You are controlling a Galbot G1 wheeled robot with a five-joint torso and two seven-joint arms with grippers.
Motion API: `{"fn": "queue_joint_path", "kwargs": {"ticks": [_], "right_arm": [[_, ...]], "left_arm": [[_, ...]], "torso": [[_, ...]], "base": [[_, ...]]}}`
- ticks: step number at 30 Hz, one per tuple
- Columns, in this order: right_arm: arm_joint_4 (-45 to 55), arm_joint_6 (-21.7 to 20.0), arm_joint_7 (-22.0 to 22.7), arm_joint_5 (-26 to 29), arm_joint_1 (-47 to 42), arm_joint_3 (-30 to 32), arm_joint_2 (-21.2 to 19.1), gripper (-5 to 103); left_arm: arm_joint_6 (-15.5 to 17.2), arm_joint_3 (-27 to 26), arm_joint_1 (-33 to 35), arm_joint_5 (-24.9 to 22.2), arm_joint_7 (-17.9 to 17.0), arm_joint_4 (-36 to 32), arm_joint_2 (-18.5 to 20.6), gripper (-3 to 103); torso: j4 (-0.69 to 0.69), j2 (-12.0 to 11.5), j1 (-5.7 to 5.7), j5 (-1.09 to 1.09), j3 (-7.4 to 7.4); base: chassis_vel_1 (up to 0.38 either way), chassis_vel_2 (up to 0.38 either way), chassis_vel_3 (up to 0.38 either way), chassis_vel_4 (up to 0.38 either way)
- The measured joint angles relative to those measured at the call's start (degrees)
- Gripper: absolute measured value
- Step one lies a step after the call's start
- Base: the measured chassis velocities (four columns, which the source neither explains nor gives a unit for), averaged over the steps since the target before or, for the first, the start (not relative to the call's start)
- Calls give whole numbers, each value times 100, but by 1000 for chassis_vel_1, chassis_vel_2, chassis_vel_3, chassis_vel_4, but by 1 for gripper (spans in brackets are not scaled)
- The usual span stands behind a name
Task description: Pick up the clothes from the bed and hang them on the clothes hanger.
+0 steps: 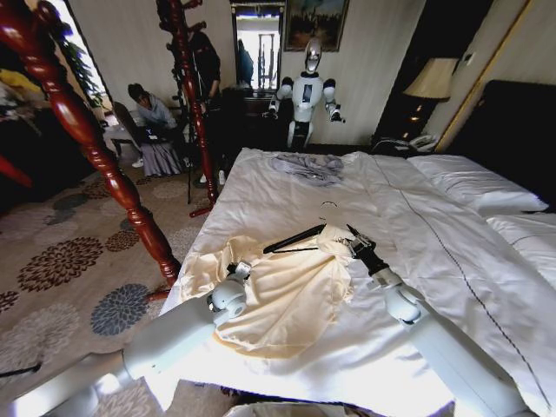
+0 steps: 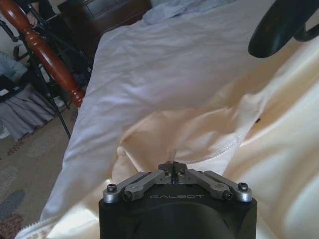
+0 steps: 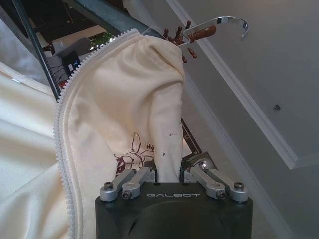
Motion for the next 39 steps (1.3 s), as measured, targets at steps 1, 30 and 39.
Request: {"fn": "queue_joint_path", "kwargs": {"ticks": [1, 30, 39], "right_arm": [[-17, -16, 3, 37, 36, -20, 9, 20], [-20, -430, -303, 401, 505, -770, 145, 20], [-104, -760, -288, 680, 731, -1093, 230, 20]], "left_arm": [[-19, -13, -78, -31, 12, -20, 41, 1], [135, 404, -1980, -1676, -327, -1121, 277, 1], [211, 486, -2025, -1888, -498, -1372, 357, 1]], "torso": [[-1, 0, 0, 0, 0], [-2, 0, 0, 1, 0], [0, 0, 0, 1, 0]], "base": [[0, 0, 0, 0], [0, 0, 0, 0], [0, 0, 0, 0]]}}
